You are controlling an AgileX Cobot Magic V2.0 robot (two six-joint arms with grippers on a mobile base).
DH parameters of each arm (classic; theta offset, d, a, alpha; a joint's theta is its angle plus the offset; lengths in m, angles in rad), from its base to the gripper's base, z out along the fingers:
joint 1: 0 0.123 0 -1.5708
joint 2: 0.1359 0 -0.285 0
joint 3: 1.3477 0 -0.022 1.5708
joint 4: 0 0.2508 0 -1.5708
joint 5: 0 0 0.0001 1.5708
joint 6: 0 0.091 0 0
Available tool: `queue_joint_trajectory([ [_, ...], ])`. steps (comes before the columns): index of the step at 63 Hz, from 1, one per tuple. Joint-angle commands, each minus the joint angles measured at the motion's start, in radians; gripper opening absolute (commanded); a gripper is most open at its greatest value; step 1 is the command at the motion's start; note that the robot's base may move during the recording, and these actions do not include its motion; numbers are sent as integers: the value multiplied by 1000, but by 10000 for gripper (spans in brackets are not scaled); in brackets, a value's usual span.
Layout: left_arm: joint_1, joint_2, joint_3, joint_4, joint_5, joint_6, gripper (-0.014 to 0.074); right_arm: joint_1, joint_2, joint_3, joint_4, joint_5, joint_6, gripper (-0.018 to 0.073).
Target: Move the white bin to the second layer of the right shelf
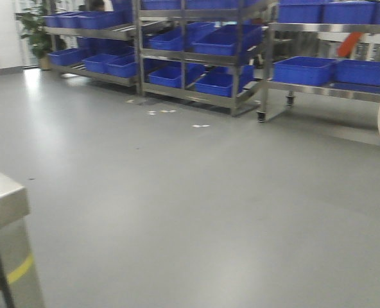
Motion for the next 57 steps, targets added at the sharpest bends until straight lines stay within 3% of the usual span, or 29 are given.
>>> queue_joint_trajectory([
  [1, -7, -20, 29, -8, -81, -5, 85, -7, -2, -30, -6, -94, -3, 52],
  [57, 17, -20, 29, -8, -81, -5, 85, -7, -2, -30, -6, -82, -3, 52],
])
